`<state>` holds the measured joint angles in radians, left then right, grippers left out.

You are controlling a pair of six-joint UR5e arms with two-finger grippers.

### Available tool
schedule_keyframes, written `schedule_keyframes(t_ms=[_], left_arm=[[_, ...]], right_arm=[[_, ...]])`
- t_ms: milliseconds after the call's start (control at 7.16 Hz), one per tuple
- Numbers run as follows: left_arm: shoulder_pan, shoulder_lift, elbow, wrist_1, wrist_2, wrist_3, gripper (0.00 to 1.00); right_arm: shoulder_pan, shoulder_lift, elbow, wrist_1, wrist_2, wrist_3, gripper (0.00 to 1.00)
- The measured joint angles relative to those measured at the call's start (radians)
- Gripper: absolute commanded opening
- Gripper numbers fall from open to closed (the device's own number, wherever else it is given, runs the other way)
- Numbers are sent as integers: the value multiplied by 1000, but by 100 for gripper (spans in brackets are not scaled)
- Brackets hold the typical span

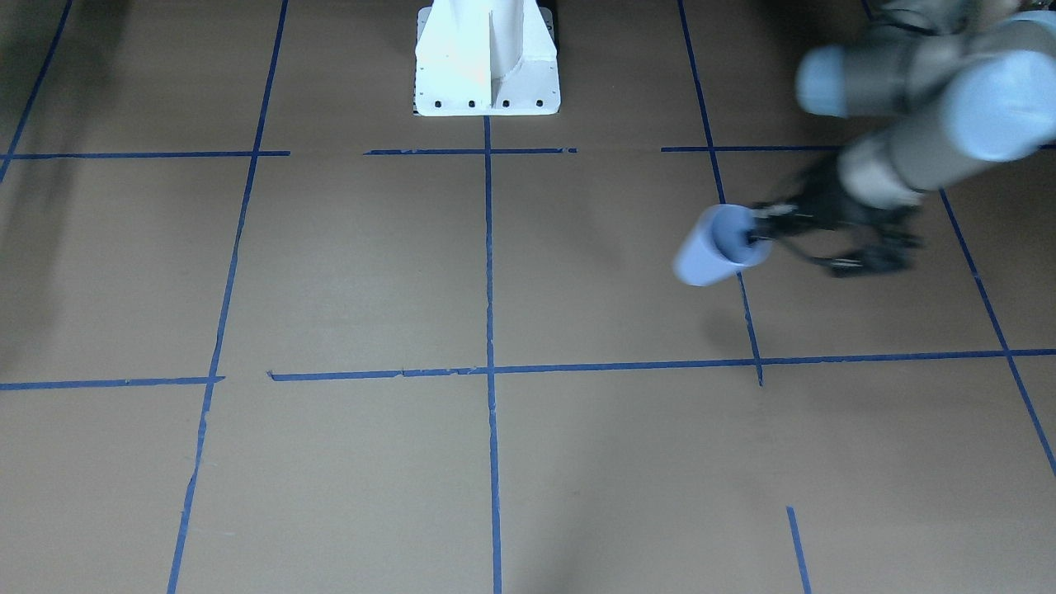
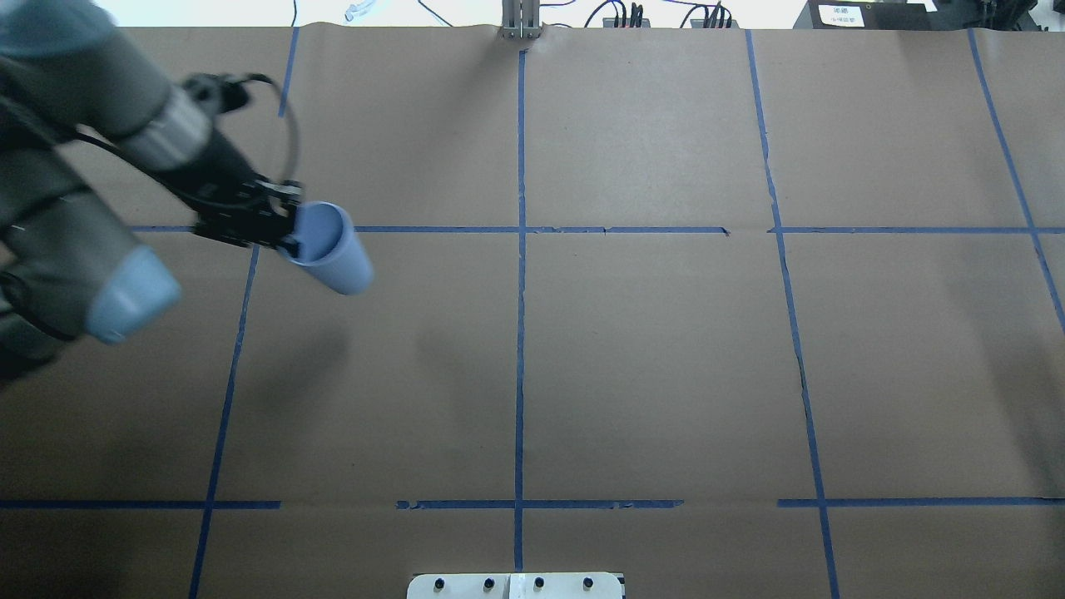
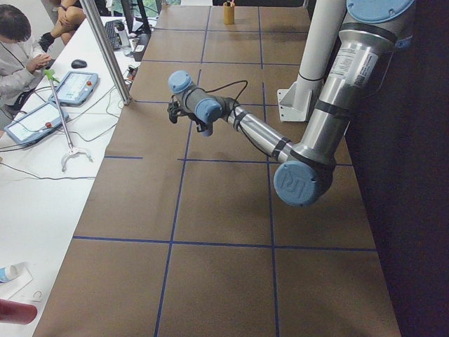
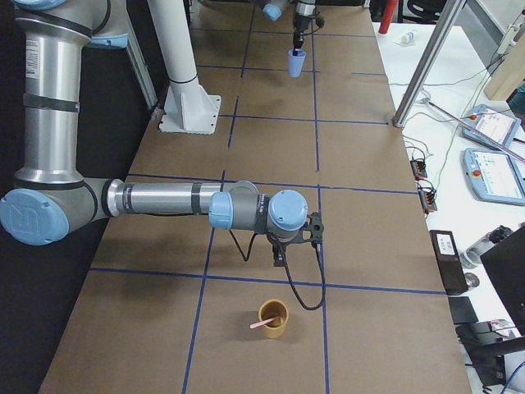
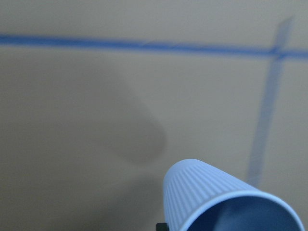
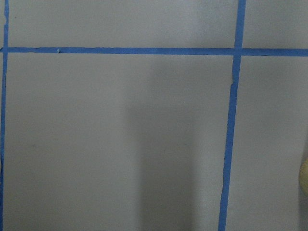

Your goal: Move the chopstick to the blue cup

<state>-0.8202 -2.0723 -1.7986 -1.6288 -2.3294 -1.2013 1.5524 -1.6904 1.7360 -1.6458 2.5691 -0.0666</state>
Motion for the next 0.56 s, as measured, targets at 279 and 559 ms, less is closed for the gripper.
schedule_keyframes(t_ms=[279, 559], left_arm=[[193, -117, 19, 0, 233, -119, 0], [267, -190, 85, -3, 327, -148, 0]], right_arm=[[0, 2, 0, 1, -1, 12, 100], [-1, 5, 4, 1, -1, 15, 100]])
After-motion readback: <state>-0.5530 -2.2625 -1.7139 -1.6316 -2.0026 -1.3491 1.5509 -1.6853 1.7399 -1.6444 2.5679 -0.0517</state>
